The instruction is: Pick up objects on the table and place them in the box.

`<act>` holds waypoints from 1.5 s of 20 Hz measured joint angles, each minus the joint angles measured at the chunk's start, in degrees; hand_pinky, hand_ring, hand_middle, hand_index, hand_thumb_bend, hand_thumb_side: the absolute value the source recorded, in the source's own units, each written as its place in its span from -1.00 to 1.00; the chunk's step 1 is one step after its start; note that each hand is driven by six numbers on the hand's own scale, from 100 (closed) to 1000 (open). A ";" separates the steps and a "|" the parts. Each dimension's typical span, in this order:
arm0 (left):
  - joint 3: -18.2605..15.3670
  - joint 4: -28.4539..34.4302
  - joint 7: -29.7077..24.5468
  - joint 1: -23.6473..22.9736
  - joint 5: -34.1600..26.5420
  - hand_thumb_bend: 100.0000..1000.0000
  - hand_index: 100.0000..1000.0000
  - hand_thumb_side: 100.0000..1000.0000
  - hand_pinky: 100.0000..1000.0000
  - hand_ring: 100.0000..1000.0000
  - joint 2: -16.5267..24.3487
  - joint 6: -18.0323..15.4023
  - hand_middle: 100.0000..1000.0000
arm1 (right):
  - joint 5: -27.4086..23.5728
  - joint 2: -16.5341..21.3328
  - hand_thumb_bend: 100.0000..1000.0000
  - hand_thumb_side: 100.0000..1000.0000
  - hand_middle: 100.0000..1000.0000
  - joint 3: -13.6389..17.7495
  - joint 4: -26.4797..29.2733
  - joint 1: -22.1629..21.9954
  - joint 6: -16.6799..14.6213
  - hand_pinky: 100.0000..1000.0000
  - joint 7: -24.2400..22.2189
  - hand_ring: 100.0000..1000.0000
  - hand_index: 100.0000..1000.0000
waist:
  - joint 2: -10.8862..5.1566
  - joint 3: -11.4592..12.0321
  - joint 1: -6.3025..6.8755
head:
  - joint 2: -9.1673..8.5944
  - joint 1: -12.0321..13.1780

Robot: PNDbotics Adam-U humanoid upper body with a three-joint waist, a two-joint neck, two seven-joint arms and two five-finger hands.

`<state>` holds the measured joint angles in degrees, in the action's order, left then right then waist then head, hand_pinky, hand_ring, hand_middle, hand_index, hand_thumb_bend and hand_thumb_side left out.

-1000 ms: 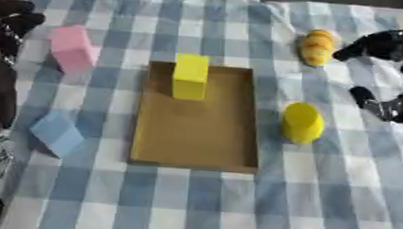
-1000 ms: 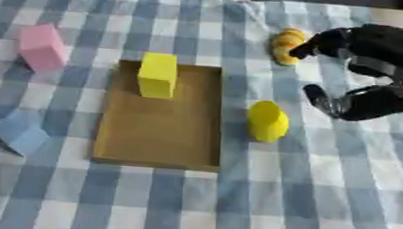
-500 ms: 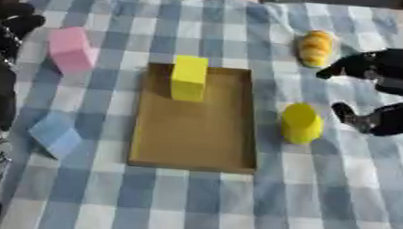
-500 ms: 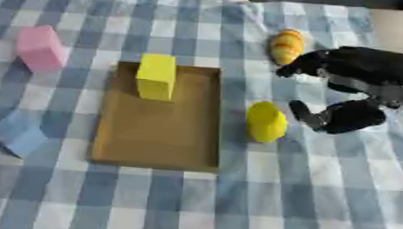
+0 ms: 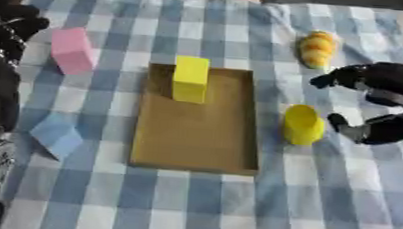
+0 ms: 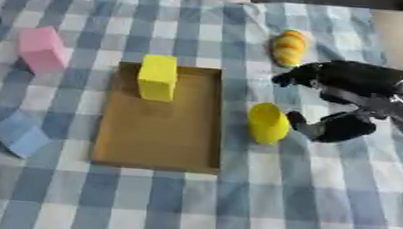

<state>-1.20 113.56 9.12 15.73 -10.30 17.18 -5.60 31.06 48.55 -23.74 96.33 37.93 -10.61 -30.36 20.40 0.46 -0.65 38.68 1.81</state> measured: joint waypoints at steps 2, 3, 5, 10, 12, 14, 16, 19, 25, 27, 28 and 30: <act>0.09 0.00 -0.04 0.01 -0.02 -1.00 0.68 0.45 0.82 0.38 0.00 0.02 0.26 | -0.08 -0.25 -1.00 -0.46 0.61 0.00 0.01 -0.15 0.16 0.73 -0.50 0.68 0.94 | 0.04 0.00 0.00 | 0.00 0.09; 0.16 0.00 -0.04 0.01 -0.02 -1.00 0.68 0.45 0.82 0.38 -0.01 0.03 0.26 | -0.20 -0.42 -1.00 -0.43 0.61 -0.01 0.05 -0.15 0.25 0.73 -0.69 0.68 0.94 | 0.04 0.00 0.01 | 0.00 0.11; 0.28 0.00 -0.06 0.01 -0.03 -1.00 0.68 0.45 0.82 0.38 -0.01 0.03 0.26 | -0.43 -0.45 -1.00 -0.30 0.60 -0.06 0.18 -0.16 0.25 0.74 -1.13 0.68 0.93 | 0.07 0.00 0.02 | 0.00 0.13; 0.30 0.00 -0.13 0.02 -0.04 -1.00 0.68 0.45 0.82 0.38 -0.02 0.00 0.26 | -0.74 -0.66 -1.00 -0.05 0.61 -0.40 0.90 -0.14 -0.11 0.73 -2.14 0.68 0.93 | 0.09 0.00 0.02 | -0.03 0.15; 0.31 0.00 -0.18 0.04 -0.06 -1.00 0.68 0.45 0.82 0.38 -0.04 0.03 0.26 | -0.67 -1.05 -1.00 0.04 0.61 -0.77 0.88 -0.08 -0.26 0.73 -2.53 0.69 0.92 | 0.10 0.05 0.02 | -0.17 0.14; 0.31 0.00 -0.22 0.10 -0.10 -1.00 0.68 0.45 0.82 0.38 -0.05 0.05 0.26 | -0.43 -1.44 -1.00 0.07 0.62 -1.17 0.80 0.24 -0.53 0.73 -2.96 0.69 0.92 | 0.11 0.22 0.01 | -0.23 0.12; 0.31 0.00 -0.25 0.11 -0.21 -1.00 0.68 0.45 0.82 0.38 -0.05 0.06 0.26 | -0.01 -1.77 -1.00 0.13 0.63 -1.52 0.50 0.55 -0.86 0.73 -3.32 0.71 0.92 | 0.20 0.29 -0.03 | -0.46 0.08; 0.32 0.00 -0.28 0.18 -0.25 -1.00 0.68 0.46 0.82 0.39 -0.06 0.06 0.26 | 1.45 -2.33 -1.00 0.23 0.64 -2.00 -0.43 0.90 -1.24 0.74 -3.70 0.74 0.92 | 0.33 0.35 -0.07 | -0.49 0.03; 0.34 0.00 -0.39 0.25 -0.27 -1.00 0.68 0.46 0.83 0.39 -0.08 0.13 0.26 | 7.32 -3.62 -1.00 0.14 0.64 -2.42 -3.90 1.73 -1.98 0.72 -2.45 0.76 0.90 | 0.53 0.65 -0.15 | -0.52 -0.16; 0.35 0.00 -0.41 0.28 -0.27 -1.00 0.68 0.46 0.83 0.39 -0.08 0.13 0.26 | 9.53 -4.05 -1.00 0.13 0.65 -2.45 -4.94 1.89 -2.39 0.71 -1.24 0.76 0.91 | 0.65 0.70 -0.15 | -0.54 -0.19; 0.35 0.00 -0.42 0.28 -0.27 -1.00 0.68 0.46 0.83 0.39 -0.09 0.13 0.26 | 10.57 -4.23 -1.00 0.16 0.65 -2.45 -5.41 1.90 -2.63 0.71 -0.62 0.76 0.91 | 0.71 0.71 -0.16 | -0.54 -0.20; 0.36 0.00 -0.47 0.34 -0.27 -0.99 0.68 0.46 0.83 0.39 -0.09 0.09 0.26 | 12.26 -4.56 -1.00 0.22 0.65 -2.59 -6.25 1.90 -3.12 0.71 0.30 0.76 0.91 | 0.77 0.74 -0.16 | -0.65 -0.22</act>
<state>-0.84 113.56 8.65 16.07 -10.57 17.09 -5.51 43.33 43.99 -26.33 90.07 39.83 -13.73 -30.06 21.17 1.20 -0.81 38.03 1.58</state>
